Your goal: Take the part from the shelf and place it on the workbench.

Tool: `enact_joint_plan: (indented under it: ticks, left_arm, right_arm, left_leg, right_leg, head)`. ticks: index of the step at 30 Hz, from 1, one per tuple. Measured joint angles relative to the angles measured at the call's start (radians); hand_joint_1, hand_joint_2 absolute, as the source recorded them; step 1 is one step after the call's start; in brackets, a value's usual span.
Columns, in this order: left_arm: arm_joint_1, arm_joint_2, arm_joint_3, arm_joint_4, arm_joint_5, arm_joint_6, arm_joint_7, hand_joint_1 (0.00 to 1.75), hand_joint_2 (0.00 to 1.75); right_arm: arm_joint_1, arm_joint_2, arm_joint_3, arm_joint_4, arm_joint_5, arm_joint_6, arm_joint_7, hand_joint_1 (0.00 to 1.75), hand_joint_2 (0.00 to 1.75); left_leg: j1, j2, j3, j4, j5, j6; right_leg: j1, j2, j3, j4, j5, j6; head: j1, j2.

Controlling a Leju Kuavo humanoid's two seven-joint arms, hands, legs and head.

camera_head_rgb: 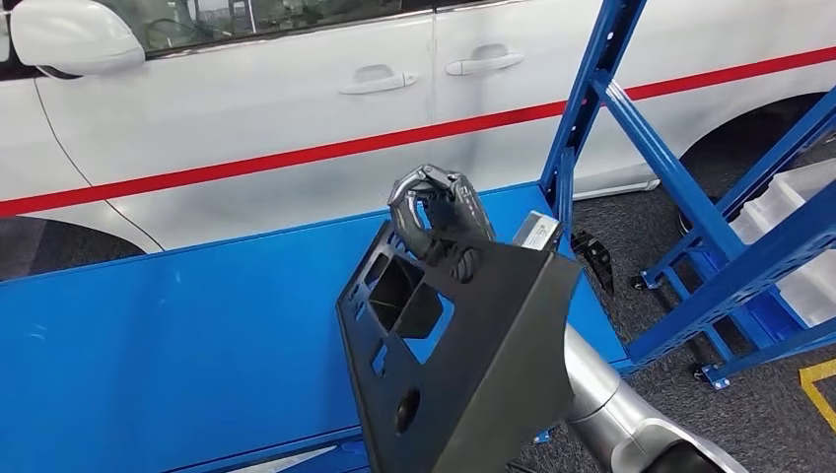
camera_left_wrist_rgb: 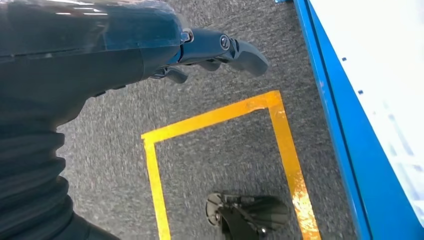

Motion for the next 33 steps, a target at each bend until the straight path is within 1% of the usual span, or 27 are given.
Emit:
enact_joint_plan:
  ticks: [1, 2, 4, 5, 6, 7, 9, 10, 11, 13, 14, 15, 16, 17, 19, 20, 21, 22, 23, 24, 25, 26, 28, 30, 31, 32, 33]
  left_arm:
    - [0.0, 0.0, 0.0, 0.0, 0.004, 0.001, 0.0, 0.0, 1.75]
    - [0.0, -0.001, 0.0, 0.0, 0.006, 0.003, 0.001, 0.0, 1.75]
    - [0.001, -0.004, 0.0, 0.0, 0.009, 0.008, 0.008, 0.0, 1.75]
    - [0.002, -0.004, 0.0, 0.0, 0.009, 0.01, 0.013, 0.0, 1.75]
    - [0.002, -0.005, 0.0, 0.0, 0.009, 0.013, 0.017, 0.0, 1.75]
    - [0.003, -0.005, 0.0, 0.0, 0.009, 0.015, 0.021, 0.0, 1.75]
    - [0.002, -0.006, 0.0, 0.0, 0.007, 0.019, 0.026, 0.0, 1.75]
    - [0.002, -0.006, -0.001, 0.0, 0.004, 0.019, 0.029, 0.0, 1.75]
    - [0.001, -0.006, -0.002, 0.0, 0.002, 0.02, 0.032, 0.0, 1.75]
    - [0.0, -0.006, -0.005, 0.0, -0.002, 0.02, 0.039, 0.0, 1.75]
    - [0.0, -0.006, -0.007, 0.0, -0.003, 0.02, 0.041, 0.0, 1.75]
    - [0.0, -0.008, -0.009, 0.0, -0.003, 0.02, 0.041, 0.0, 1.75]
    - [-0.001, -0.009, -0.011, 0.0, -0.003, 0.02, 0.042, 0.0, 1.75]
    - [-0.002, -0.01, -0.012, 0.0, -0.003, 0.02, 0.042, 0.0, 1.75]
    - [-0.003, -0.011, -0.016, 0.0, -0.003, 0.02, 0.042, 0.0, 1.75]
    - [-0.003, -0.011, -0.018, 0.0, -0.003, 0.02, 0.042, 0.0, 1.75]
    - [-0.003, -0.012, -0.019, 0.0, -0.003, 0.019, 0.042, 0.0, 1.75]
    - [-0.003, -0.012, -0.02, 0.0, -0.002, 0.019, 0.042, 0.0, 1.75]
    - [-0.003, -0.013, -0.021, 0.0, -0.002, 0.018, 0.042, 0.0, 1.75]
    - [-0.004, -0.014, -0.021, 0.0, 0.0, 0.017, 0.042, 0.0, 1.75]
    - [-0.005, -0.016, -0.021, 0.0, 0.003, 0.017, 0.043, 0.0, 1.75]
    - [-0.005, -0.017, -0.021, 0.0, 0.009, 0.017, 0.044, 0.0, 1.75]
    - [-0.006, -0.019, -0.021, 0.0, 0.02, 0.018, 0.05, 0.0, 1.75]
    - [-0.006, -0.02, -0.02, 0.001, 0.029, 0.021, 0.056, 0.0, 1.75]
    - [-0.006, -0.021, -0.02, 0.001, 0.032, 0.023, 0.059, 0.0, 1.75]
    - [-0.006, -0.021, -0.02, 0.001, 0.033, 0.025, 0.061, 0.0, 1.75]
    - [-0.006, -0.022, -0.02, 0.001, 0.033, 0.027, 0.063, 0.0, 1.75]
  right_arm:
    - [-0.006, 0.001, -0.008, -0.013, -0.005, 0.006, 0.005, 1.66, 1.75]
    - [-0.011, 0.002, -0.016, -0.024, -0.01, 0.011, 0.009, 1.66, 1.75]
    - [-0.014, 0.002, -0.03, -0.039, -0.016, 0.02, 0.017, 1.66, 1.75]
    - [-0.012, 0.002, -0.036, -0.041, -0.018, 0.025, 0.02, 1.66, 1.75]
    - [-0.011, 0.001, -0.044, -0.043, -0.021, 0.031, 0.021, 1.66, 1.75]
    - [-0.01, 0.0, -0.052, -0.045, -0.024, 0.038, 0.023, 1.66, 1.75]
    - [-0.009, -0.002, -0.071, -0.053, -0.031, 0.05, 0.025, 1.66, 1.75]
    - [-0.01, -0.003, -0.082, -0.058, -0.037, 0.058, 0.028, 1.66, 1.75]
    - [-0.01, -0.004, -0.091, -0.064, -0.043, 0.066, 0.032, 1.66, 1.75]
    - [-0.011, -0.007, -0.11, -0.072, -0.059, 0.084, 0.05, 1.66, 1.75]
    - [-0.012, -0.009, -0.119, -0.075, -0.067, 0.091, 0.06, 1.66, 1.75]
    - [-0.014, -0.011, -0.128, -0.079, -0.074, 0.096, 0.068, 1.66, 1.75]
    - [-0.017, -0.014, -0.137, -0.081, -0.078, 0.099, 0.072, 1.66, 1.75]
    - [-0.02, -0.016, -0.144, -0.083, -0.081, 0.101, 0.075, 1.66, 1.75]
    - [-0.022, -0.022, -0.154, -0.084, -0.083, 0.102, 0.078, 1.66, 1.75]
    - [-0.021, -0.025, -0.156, -0.084, -0.083, 0.103, 0.08, 1.66, 1.75]
    - [-0.021, -0.028, -0.157, -0.084, -0.083, 0.105, 0.083, 1.66, 1.75]
    - [-0.022, -0.03, -0.158, -0.084, -0.084, 0.107, 0.088, 1.66, 1.75]
    - [-0.025, -0.031, -0.159, -0.084, -0.084, 0.11, 0.094, 1.66, 1.75]
    - [-0.03, -0.033, -0.16, -0.083, -0.084, 0.114, 0.1, 1.66, 1.75]
    - [-0.037, -0.033, -0.161, -0.081, -0.085, 0.119, 0.105, 1.66, 1.75]
    - [-0.045, -0.033, -0.162, -0.078, -0.086, 0.124, 0.109, 1.66, 1.75]
    - [-0.057, -0.034, -0.163, -0.07, -0.088, 0.134, 0.113, 1.66, 1.75]
    - [-0.063, -0.034, -0.164, -0.061, -0.09, 0.14, 0.114, 1.66, 1.75]
    - [-0.066, -0.033, -0.164, -0.056, -0.092, 0.143, 0.112, 1.66, 1.75]
    - [-0.067, -0.033, -0.165, -0.052, -0.095, 0.147, 0.11, 1.66, 1.75]
    - [-0.066, -0.033, -0.165, -0.049, -0.1, 0.153, 0.105, 1.66, 1.75]
  left_leg:
    - [0.002, 0.0, -0.012, 0.029, -0.02, -0.006]
    - [0.004, 0.001, -0.032, 0.077, -0.048, -0.012]
    - [0.01, 0.001, -0.093, 0.212, -0.108, -0.022]
    - [0.013, 0.001, -0.116, 0.26, -0.121, -0.026]
    - [0.015, 0.001, -0.124, 0.275, -0.115, -0.028]
    - [0.017, 0.001, -0.113, 0.247, -0.089, -0.028]
    - [0.018, 0.001, -0.052, 0.112, -0.017, -0.025]
    - [0.017, 0.001, -0.023, 0.049, 0.005, -0.022]
    - [0.014, 0.0, -0.005, 0.009, 0.015, -0.017]
    - [0.009, -0.001, 0.002, -0.011, 0.013, -0.005]
    - [0.011, -0.001, 0.003, -0.014, 0.015, 0.003]
    - [0.012, -0.001, 0.005, -0.02, 0.019, 0.011]
    - [0.014, 0.0, 0.007, -0.026, 0.023, 0.019]
    - [0.015, 0.001, 0.01, -0.032, 0.026, 0.026]
    - [0.01, 0.001, 0.009, -0.032, 0.027, 0.033]
    - [0.008, 0.001, 0.009, -0.031, 0.026, 0.035]
    - [0.006, 0.001, 0.009, -0.03, 0.025, 0.036]
    - [0.005, 0.0, 0.01, -0.028, 0.024, 0.036]
    - [0.004, 0.0, 0.011, -0.026, 0.022, 0.036]
    - [0.003, -0.001, 0.011, -0.022, 0.019, 0.035]
    - [0.001, -0.001, 0.009, -0.016, 0.015, 0.031]
    - [-0.001, -0.002, 0.006, -0.012, 0.012, 0.027]
    - [-0.003, -0.002, 0.0, -0.008, 0.01, 0.018]
    - [-0.003, -0.001, -0.001, -0.005, 0.004, 0.009]
    - [-0.003, -0.001, -0.007, 0.012, -0.009, 0.003]
    - [-0.001, -0.001, -0.021, 0.047, -0.031, -0.003]
    - [0.002, 0.0, -0.045, 0.101, -0.062, -0.009]
  right_leg:
    - [-0.003, -0.001, 0.001, -0.003, 0.001, -0.004]
    - [-0.004, -0.002, 0.002, -0.004, 0.002, -0.007]
    - [-0.004, -0.003, 0.003, -0.004, 0.001, -0.011]
    - [-0.004, -0.003, 0.003, -0.004, 0.0, -0.011]
    - [-0.004, -0.003, 0.003, -0.004, 0.0, -0.011]
    - [-0.005, -0.002, 0.004, -0.004, 0.0, -0.011]
    - [-0.006, 0.0, 0.007, -0.004, -0.002, -0.008]
    - [-0.005, 0.001, 0.007, -0.003, -0.002, -0.004]
    - [-0.004, 0.002, 0.006, -0.003, -0.001, 0.002]
    - [-0.003, 0.002, 0.004, -0.006, 0.002, 0.015]
    - [-0.003, 0.002, 0.004, -0.006, 0.001, 0.021]
    - [-0.003, 0.002, 0.002, -0.001, -0.004, 0.027]
    - [-0.003, 0.001, -0.007, 0.021, -0.02, 0.03]
    - [-0.002, 0.001, -0.027, 0.064, -0.046, 0.033]
    - [-0.002, 0.001, -0.087, 0.19, -0.105, 0.033]
    - [-0.002, 0.001, -0.114, 0.244, -0.121, 0.034]
    - [-0.002, 0.001, -0.126, 0.267, -0.119, 0.034]
    - [-0.002, 0.001, -0.122, 0.255, -0.1, 0.032]
    - [-0.001, 0.001, -0.099, 0.205, -0.066, 0.029]
    - [-0.001, 0.0, -0.068, 0.137, -0.032, 0.025]
    - [0.001, 0.0, -0.039, 0.074, -0.009, 0.022]
    - [0.002, 0.0, -0.02, 0.029, 0.004, 0.019]
    - [0.006, 0.002, -0.011, 0.005, 0.004, 0.015]
    - [0.001, 0.001, -0.009, 0.0, 0.007, 0.007]
    - [-0.002, 0.0, -0.007, -0.003, 0.009, 0.002]
    - [-0.005, -0.002, -0.005, -0.007, 0.01, -0.001]
    - [-0.005, -0.004, -0.005, -0.007, 0.011, -0.004]
  head:
    - [0.0, 0.0]
    - [0.0, 0.0]
    - [0.0, 0.0]
    - [0.0, 0.0]
    - [0.0, 0.0]
    - [0.0, 0.0]
    - [0.0, 0.0]
    - [0.0, 0.0]
    - [0.0, 0.0]
    - [0.0, 0.0]
    - [0.0, 0.0]
    - [0.0, 0.0]
    - [0.0, 0.0]
    - [0.0, 0.0]
    - [0.0, 0.0]
    - [0.0, 0.0]
    - [0.0, 0.0]
    - [0.0, 0.0]
    - [0.0, 0.0]
    - [0.0, 0.0]
    - [0.0, 0.0]
    - [0.0, 0.0]
    - [0.0, 0.0]
    - [0.0, 0.0]
    - [0.0, 0.0]
    - [0.0, 0.0]
    - [0.0, 0.0]
